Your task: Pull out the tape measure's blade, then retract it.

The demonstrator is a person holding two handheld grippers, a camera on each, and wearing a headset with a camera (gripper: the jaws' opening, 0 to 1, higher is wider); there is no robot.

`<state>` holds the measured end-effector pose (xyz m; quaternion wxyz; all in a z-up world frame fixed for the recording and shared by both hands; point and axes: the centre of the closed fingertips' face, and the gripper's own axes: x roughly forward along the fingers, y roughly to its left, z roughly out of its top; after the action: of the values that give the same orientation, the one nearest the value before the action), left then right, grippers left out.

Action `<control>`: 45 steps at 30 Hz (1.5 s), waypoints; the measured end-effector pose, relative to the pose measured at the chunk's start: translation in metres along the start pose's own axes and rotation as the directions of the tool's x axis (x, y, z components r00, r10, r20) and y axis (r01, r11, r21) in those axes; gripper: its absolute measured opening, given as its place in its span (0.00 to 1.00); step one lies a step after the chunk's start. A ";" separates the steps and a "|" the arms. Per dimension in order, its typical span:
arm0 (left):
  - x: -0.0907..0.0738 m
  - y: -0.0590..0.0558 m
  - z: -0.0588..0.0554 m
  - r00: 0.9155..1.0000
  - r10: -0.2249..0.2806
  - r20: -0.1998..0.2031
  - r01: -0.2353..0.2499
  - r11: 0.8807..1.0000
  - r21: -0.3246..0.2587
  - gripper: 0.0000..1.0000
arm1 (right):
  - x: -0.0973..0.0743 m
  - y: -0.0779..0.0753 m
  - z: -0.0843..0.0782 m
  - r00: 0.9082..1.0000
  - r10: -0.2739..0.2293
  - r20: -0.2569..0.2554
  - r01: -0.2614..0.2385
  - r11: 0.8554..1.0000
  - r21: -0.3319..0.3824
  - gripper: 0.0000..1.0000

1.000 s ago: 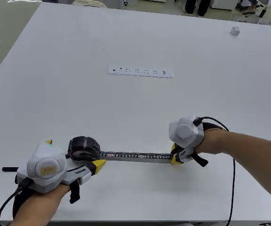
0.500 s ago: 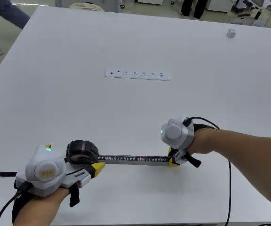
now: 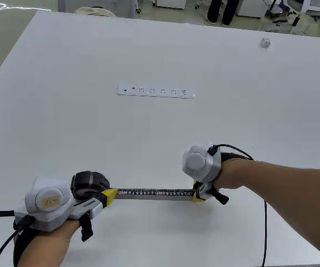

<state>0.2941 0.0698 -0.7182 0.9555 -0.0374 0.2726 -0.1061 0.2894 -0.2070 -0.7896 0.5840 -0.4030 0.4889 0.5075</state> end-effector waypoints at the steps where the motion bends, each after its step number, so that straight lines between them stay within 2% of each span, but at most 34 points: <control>1: 0.001 0.001 0.001 1.000 0.006 -0.001 -0.006 1.000 -0.003 0.92 | 0.000 0.000 0.000 1.000 0.000 0.005 0.000 1.000 0.007 0.16; 5: 0.006 0.001 0.001 1.000 0.025 -0.018 -0.025 1.000 -0.018 0.85 | 0.001 -0.001 0.001 1.000 -0.003 0.003 0.003 0.999 0.035 0.15; 7: 0.010 0.000 -0.002 0.999 0.031 -0.042 -0.032 0.999 -0.043 0.83 | 0.001 0.000 0.001 1.000 -0.005 -0.005 0.005 0.999 0.044 0.15; 18: 0.021 -0.005 -0.013 0.996 0.049 -0.079 -0.051 0.999 -0.012 0.79 | 0.001 0.001 0.000 1.000 -0.009 0.001 0.009 0.998 0.054 0.15; 27: 0.029 0.002 -0.019 0.992 0.072 -0.100 -0.074 0.997 -0.023 0.74 | 0.000 0.000 0.001 1.000 -0.012 -0.005 0.012 0.998 0.056 0.15; 31: 0.033 0.001 -0.022 0.992 0.068 -0.108 -0.068 0.998 0.009 0.70 | 0.000 0.001 0.001 1.000 -0.010 -0.006 0.011 0.998 0.057 0.15; 33: 0.033 0.002 -0.022 0.992 0.064 -0.111 -0.065 0.998 -0.007 0.68 | 0.000 0.001 0.001 1.000 -0.011 -0.003 0.011 0.998 0.057 0.15; 35: 0.034 -0.001 -0.021 0.993 0.046 -0.109 -0.051 0.998 -0.048 0.66 | 0.000 0.000 0.001 1.000 -0.012 0.000 0.012 0.998 0.059 0.15; 42: 0.034 -0.002 -0.021 0.994 0.050 -0.101 -0.053 0.998 -0.028 0.65 | 0.000 0.000 0.001 1.000 -0.013 0.000 0.013 0.998 0.065 0.15; 45: 0.034 -0.003 -0.022 0.993 0.056 -0.101 -0.056 0.998 -0.001 0.64 | 0.000 0.000 0.001 1.000 -0.014 -0.001 0.014 0.998 0.066 0.15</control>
<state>0.3103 0.0591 -0.7535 0.9431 -0.0261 0.3216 -0.0805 0.2891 -0.2059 -0.7897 0.6004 -0.3870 0.5026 0.4869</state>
